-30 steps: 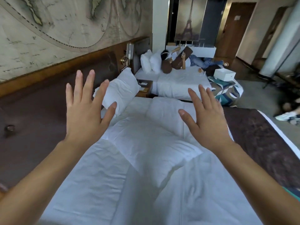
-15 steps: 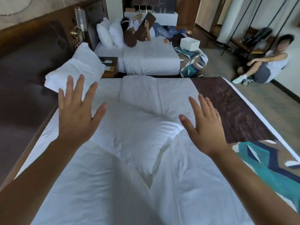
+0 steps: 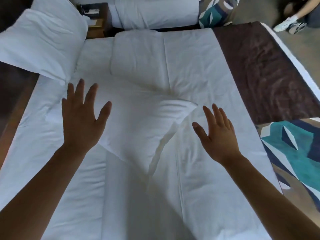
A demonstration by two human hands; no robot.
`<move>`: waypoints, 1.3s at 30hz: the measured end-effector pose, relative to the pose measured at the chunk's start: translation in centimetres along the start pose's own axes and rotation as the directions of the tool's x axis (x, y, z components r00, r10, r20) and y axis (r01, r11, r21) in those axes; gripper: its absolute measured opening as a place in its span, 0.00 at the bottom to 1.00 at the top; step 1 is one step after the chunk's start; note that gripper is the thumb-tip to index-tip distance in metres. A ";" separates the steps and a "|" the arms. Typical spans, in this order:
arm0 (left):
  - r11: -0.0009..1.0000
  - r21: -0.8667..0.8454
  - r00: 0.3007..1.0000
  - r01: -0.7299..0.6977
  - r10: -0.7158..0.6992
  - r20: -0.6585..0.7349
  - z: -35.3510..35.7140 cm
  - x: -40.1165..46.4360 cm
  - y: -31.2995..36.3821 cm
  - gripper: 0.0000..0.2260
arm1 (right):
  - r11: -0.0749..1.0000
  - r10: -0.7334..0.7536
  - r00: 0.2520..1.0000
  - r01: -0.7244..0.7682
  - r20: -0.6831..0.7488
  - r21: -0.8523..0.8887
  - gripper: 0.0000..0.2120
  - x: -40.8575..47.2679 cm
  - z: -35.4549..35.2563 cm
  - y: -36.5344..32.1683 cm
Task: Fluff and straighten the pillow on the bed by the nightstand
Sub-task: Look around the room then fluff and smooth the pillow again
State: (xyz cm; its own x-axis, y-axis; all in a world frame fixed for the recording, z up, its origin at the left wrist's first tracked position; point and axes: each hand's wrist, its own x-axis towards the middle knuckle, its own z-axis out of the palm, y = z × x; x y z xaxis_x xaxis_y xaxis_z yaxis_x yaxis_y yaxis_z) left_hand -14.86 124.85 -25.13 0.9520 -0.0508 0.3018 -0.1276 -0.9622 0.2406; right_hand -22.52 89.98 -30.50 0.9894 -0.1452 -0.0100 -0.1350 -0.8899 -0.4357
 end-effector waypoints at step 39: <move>0.967 0.088 0.873 0.238 -0.253 0.416 26.1 -7.5 -0.6 0.35 | 0.635 0.190 0.869 -0.464 0.457 0.617 0.29 26.2 23.2 6.6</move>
State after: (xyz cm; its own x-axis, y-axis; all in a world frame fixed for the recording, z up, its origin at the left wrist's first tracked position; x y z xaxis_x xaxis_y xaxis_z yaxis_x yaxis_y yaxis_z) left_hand -14.65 118.86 -51.65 0.9795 0.0873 -0.1814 0.1274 -0.9664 0.2230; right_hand 3.73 90.32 -54.53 0.8587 -0.0980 -0.5031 -0.5113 -0.2310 -0.8278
